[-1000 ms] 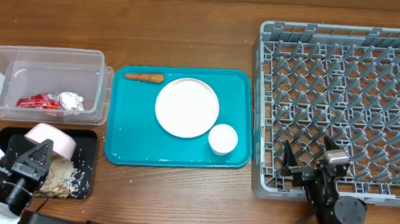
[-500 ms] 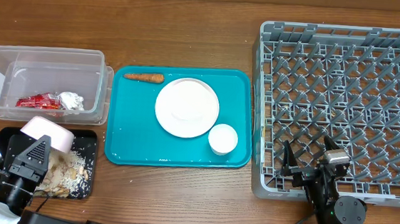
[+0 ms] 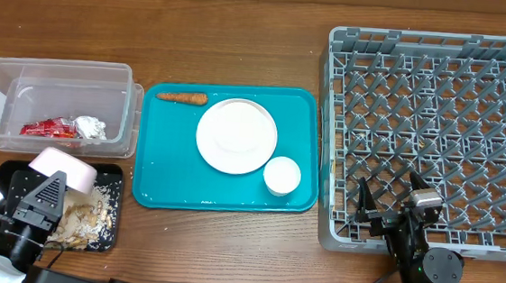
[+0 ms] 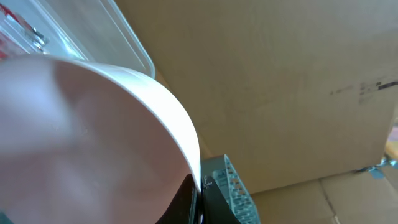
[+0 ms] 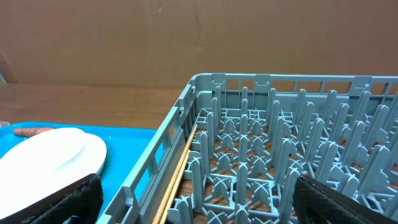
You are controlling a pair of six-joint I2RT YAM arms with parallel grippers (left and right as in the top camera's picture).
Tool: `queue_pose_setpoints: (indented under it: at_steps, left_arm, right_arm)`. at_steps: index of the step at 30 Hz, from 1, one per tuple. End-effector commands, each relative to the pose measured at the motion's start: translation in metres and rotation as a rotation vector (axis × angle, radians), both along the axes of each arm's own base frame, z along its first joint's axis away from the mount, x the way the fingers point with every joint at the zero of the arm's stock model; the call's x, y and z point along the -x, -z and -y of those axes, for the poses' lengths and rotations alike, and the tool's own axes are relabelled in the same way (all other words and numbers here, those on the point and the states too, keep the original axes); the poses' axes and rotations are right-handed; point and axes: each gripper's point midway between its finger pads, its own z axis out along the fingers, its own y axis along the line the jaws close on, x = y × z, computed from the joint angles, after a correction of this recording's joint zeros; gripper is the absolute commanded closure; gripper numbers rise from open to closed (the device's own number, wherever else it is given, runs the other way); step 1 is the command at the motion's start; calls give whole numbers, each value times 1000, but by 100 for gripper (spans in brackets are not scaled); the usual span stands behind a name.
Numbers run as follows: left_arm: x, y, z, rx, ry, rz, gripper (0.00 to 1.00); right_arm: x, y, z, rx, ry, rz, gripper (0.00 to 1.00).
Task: Sort waste into correct bins and load items into the dishwasher
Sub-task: 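Lift the bowl over the black tray and tip the rice out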
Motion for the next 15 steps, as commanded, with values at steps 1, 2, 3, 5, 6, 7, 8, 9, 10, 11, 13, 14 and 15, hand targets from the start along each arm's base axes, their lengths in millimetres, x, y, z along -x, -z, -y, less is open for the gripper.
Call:
queue_pose_setpoints:
  at_steps: [1, 2, 3, 5, 6, 7, 8, 9, 10, 11, 13, 14, 15]
  left_arm:
    - [-1, -5, -4, -47, -9, 53, 96]
    - [-1, -3, -7, -63, -8, 44, 96]
    - [-1, -1, -7, -26, -10, 26, 96]
    - [-1, -1, -5, 16, -12, 10, 96]
    - [0, 0, -5, 18, -11, 3, 96]
    - [0, 1, -4, 17, -10, -2, 96]
    - [0, 1, -4, 17, -9, -4, 96]
    - [0, 2, -4, 19, -9, -7, 96]
    - [0, 2, -4, 27, -10, -9, 96]
    - [0, 2, -4, 32, -11, -11, 96]
    - [0, 4, -4, 31, -9, -25, 96]
    - [0, 5, -4, 36, -9, -37, 96]
    - [0, 6, -5, 39, -8, -49, 96]
  right_arm:
    - [1, -4, -2, 2, -9, 17, 0]
    - [1, -4, -2, 2, -9, 17, 0]
    - [1, -4, -2, 2, -9, 17, 0]
    - [1, -4, -2, 2, -9, 17, 0]
    - [1, -4, -2, 2, -9, 17, 0]
    - [1, -4, -2, 2, -9, 17, 0]
    - [1, -4, -2, 2, -9, 17, 0]
    - [1, -4, -2, 2, -9, 17, 0]
    - [1, -4, -2, 2, -9, 17, 0]
    - [1, -4, -2, 2, -9, 17, 0]
    - [1, -4, -2, 2, -9, 17, 0]
    - [1, -4, -2, 2, -9, 17, 0]
    - [1, -4, -2, 2, -9, 17, 0]
